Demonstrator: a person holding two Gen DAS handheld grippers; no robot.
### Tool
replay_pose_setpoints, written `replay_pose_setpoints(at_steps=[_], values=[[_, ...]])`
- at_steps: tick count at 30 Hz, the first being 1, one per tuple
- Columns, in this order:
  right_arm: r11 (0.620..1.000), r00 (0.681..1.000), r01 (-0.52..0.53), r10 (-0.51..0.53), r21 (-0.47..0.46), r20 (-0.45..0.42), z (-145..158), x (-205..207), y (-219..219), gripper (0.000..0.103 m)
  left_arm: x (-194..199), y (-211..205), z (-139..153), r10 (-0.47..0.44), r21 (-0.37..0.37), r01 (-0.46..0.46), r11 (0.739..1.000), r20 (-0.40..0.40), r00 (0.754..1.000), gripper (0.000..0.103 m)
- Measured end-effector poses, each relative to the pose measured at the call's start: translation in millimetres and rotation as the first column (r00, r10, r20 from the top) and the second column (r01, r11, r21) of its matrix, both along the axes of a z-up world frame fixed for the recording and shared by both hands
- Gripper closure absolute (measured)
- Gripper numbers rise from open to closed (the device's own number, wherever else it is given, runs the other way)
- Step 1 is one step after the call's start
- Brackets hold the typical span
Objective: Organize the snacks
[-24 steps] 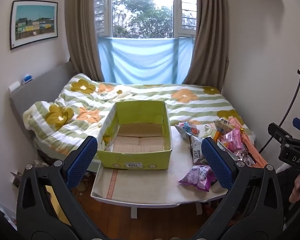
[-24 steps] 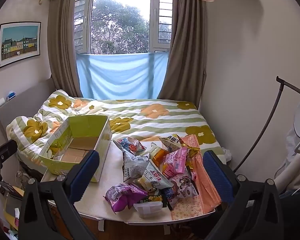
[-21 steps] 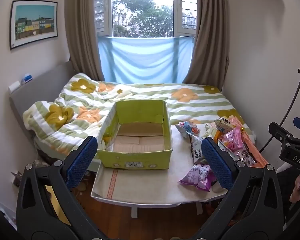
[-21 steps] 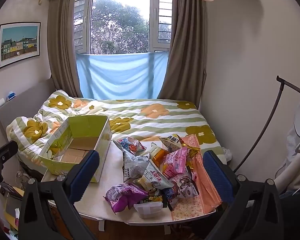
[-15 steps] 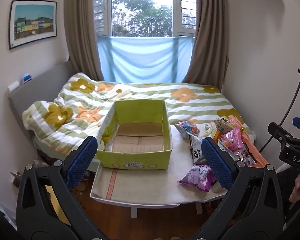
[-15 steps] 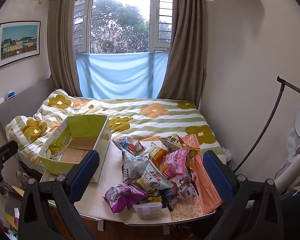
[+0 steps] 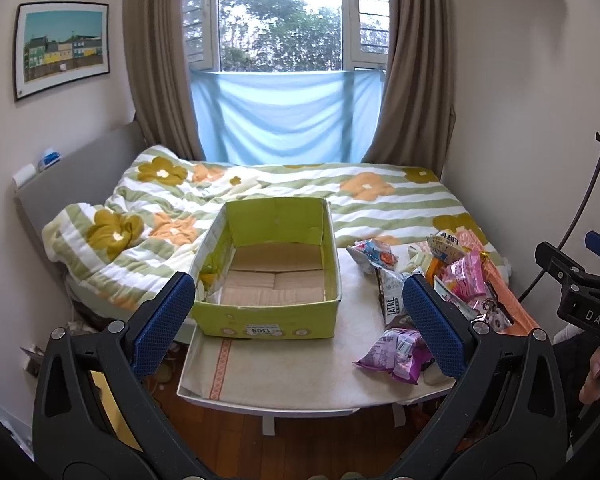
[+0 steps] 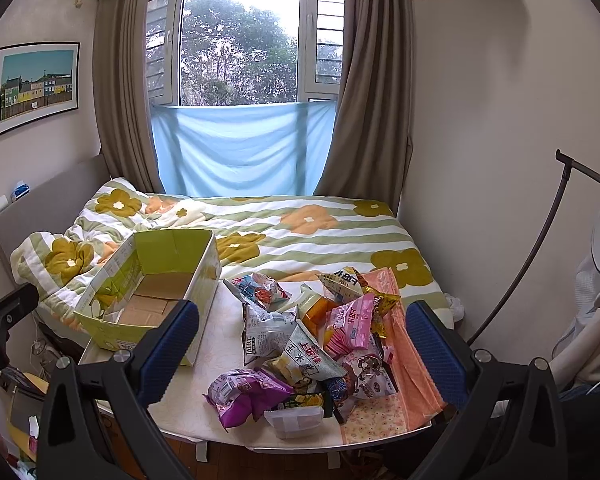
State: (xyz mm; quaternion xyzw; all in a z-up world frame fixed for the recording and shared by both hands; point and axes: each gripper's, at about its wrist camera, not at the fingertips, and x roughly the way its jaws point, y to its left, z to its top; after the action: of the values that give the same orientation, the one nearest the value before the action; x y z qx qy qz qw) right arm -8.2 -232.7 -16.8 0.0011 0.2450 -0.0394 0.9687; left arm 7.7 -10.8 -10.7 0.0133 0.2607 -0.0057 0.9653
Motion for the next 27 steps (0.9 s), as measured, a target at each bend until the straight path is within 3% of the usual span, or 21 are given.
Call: replay_pose_setpoints(at_steps=[10, 27], values=[[1.0, 1.0, 0.003, -0.003, 0.0, -0.005, -3.0, 2.2, -1.5, 0.0, -2.9, -0.5, 5.7, -0.018, 0.005, 0.018, 1.0, 0.064, 0.998, 0.0], [1.0, 1.0, 0.003, -0.003, 0.002, -0.004, -1.7, 2.6, -2.3, 0.0, -4.1, 0.6, 7.8, -0.018, 0.01, 0.018, 1.0, 0.013, 1.0, 0.0]])
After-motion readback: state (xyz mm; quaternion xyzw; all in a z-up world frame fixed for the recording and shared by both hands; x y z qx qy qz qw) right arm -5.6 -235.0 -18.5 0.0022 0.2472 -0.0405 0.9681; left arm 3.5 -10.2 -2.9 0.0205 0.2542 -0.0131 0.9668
